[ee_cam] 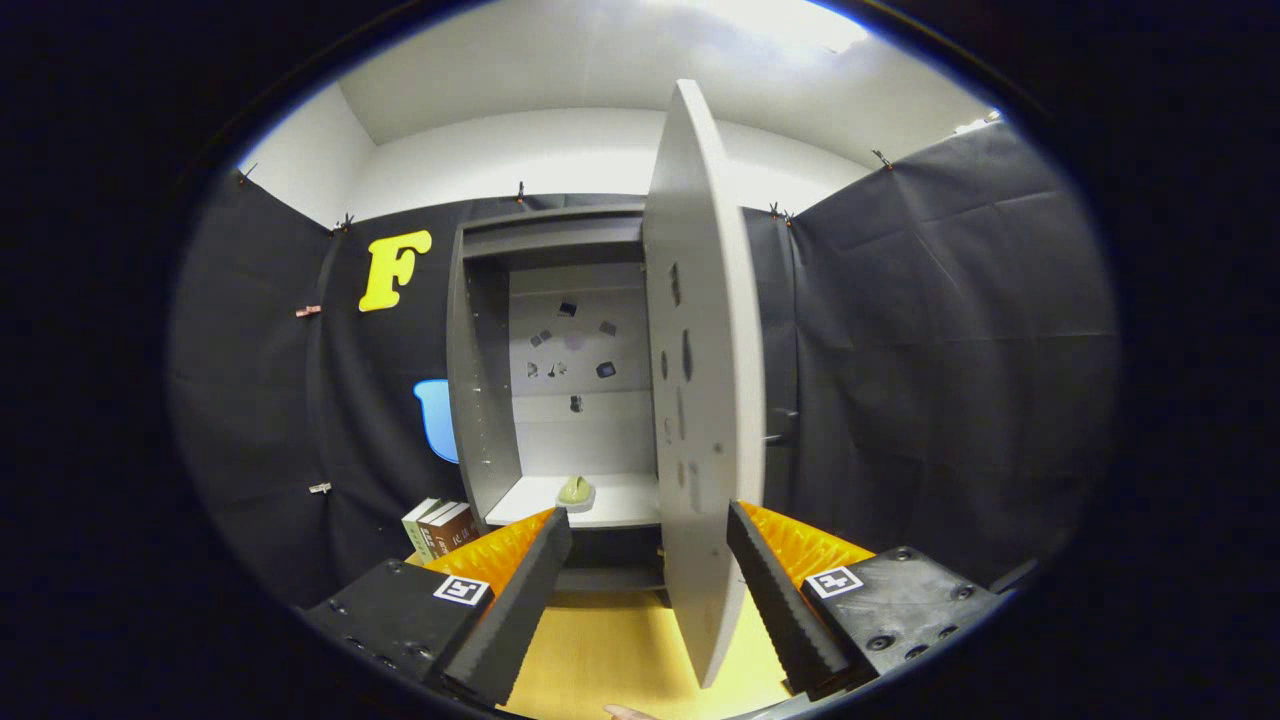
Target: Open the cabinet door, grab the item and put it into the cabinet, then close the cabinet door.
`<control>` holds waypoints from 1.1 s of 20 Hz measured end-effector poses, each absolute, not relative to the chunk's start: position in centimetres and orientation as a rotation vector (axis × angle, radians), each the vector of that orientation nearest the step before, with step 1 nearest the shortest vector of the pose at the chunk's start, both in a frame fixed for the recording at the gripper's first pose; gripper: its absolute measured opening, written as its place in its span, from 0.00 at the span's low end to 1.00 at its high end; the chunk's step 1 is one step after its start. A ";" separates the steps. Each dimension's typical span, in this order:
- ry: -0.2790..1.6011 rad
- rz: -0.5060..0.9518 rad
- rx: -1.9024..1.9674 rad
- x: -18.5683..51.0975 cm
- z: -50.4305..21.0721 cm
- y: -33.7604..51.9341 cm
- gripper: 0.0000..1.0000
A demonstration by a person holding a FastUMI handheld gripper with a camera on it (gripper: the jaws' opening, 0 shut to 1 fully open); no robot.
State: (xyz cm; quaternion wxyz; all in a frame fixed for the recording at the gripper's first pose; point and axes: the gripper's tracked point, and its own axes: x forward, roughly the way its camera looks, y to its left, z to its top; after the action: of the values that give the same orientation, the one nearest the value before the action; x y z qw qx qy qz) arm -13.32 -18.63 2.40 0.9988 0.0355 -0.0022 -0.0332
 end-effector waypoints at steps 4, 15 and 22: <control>0.008 -0.101 0.108 -14.5 1.7 -23.7 0.99; 0.038 -0.128 0.144 -10.7 -1.0 -30.0 0.98; 0.065 -0.081 0.087 -9.4 -1.6 -26.8 0.96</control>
State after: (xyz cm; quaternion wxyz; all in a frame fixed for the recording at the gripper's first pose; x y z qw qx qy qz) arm -9.42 -26.78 -1.64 0.9977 0.0434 0.0324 -0.0404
